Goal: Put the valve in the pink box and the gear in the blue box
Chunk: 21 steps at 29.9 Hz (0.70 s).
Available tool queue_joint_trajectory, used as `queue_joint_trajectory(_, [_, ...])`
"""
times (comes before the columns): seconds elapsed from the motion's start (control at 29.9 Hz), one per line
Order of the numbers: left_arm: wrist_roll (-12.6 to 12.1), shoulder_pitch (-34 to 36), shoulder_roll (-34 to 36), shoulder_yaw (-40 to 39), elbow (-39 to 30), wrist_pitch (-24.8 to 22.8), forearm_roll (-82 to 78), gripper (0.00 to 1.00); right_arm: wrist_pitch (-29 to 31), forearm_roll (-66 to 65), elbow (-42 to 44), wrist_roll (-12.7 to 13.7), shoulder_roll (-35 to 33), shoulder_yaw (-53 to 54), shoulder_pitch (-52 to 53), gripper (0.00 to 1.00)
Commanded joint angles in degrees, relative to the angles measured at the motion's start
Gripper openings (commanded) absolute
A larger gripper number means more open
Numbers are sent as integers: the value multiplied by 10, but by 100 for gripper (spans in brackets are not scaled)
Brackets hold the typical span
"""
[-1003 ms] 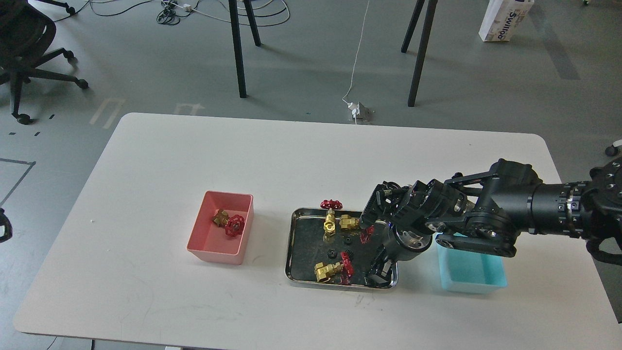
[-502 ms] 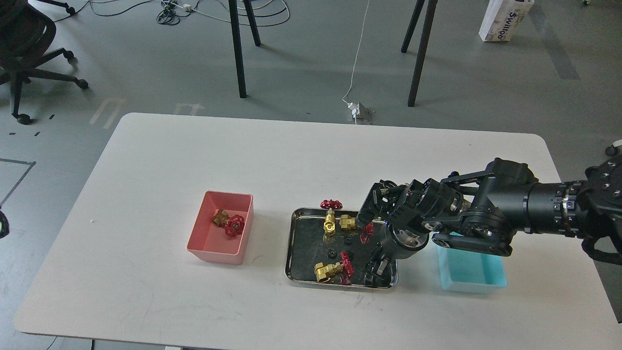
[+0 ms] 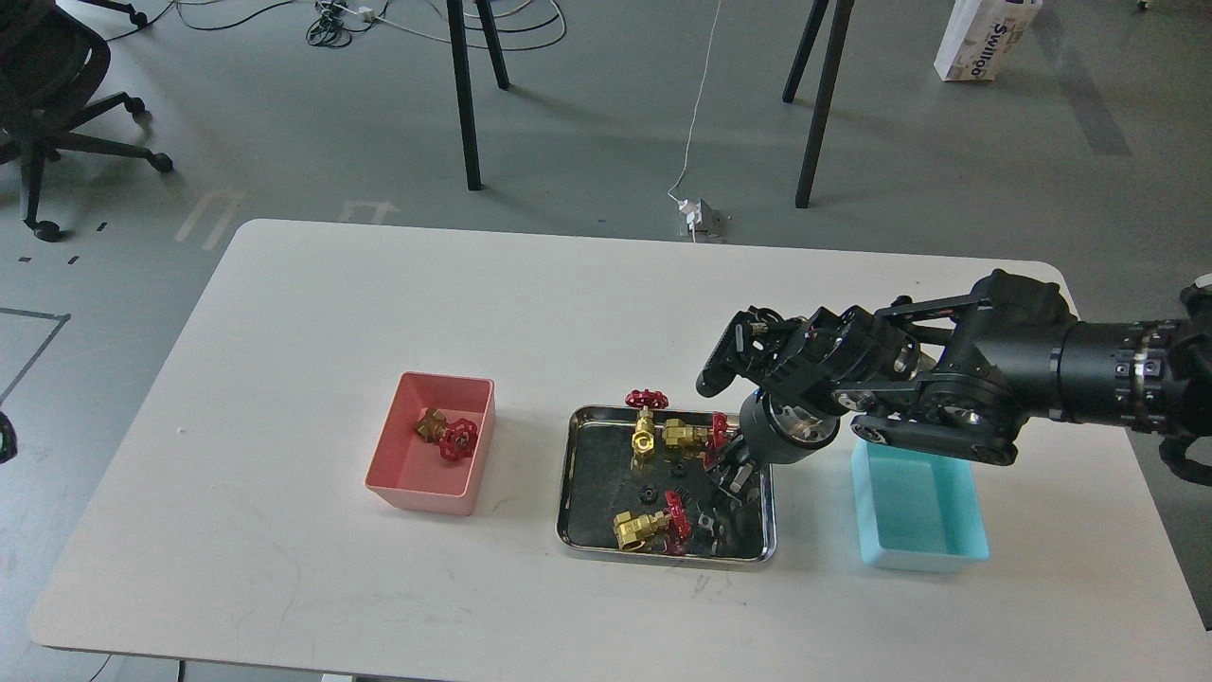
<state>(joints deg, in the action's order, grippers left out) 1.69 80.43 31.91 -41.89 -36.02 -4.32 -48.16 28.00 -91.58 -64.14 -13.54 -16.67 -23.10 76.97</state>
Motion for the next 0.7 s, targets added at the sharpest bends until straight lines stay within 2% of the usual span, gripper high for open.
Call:
queue_joint_trajectory(0.0, [0, -1, -1, 1, 0, 0, 0, 99, 0, 13, -56, 0, -97, 11, 20, 14])
queue_joint_trajectory(0.17, [0, 0, -4, 1, 1, 1, 0, 99, 0, 13, -135, -1, -241, 6, 15, 15])
queue_joint_trajectory(0.27, [0, 2, -6, 0, 1, 2, 0, 99, 0, 11, -158, -1, -301, 2, -5, 15])
queue_joint_trajectory(0.47, [0, 3, -16, 1, 1, 3, -1, 99, 0, 6, -144, -1, -312, 7, -53, 16])
queue_joint_trajectory(0.54, [0, 4, -16, 1, 1, 3, -1, 99, 0, 7, -120, -1, -304, 13, -62, 20])
queue_joint_trajectory(0.57, [-1, 4, -16, 1, 1, 3, -1, 99, 0, 8, -108, -1, -296, 16, -66, 26])
queue_joint_trajectory(0.6, [-1, 4, -16, 1, 1, 3, -1, 99, 0, 10, -101, -1, -285, 23, -71, 40])
queue_joint_trajectory(0.67, [-1, 3, -16, 2, 0, 2, -1, 99, 0, 14, -94, -1, -275, 38, -85, 72])
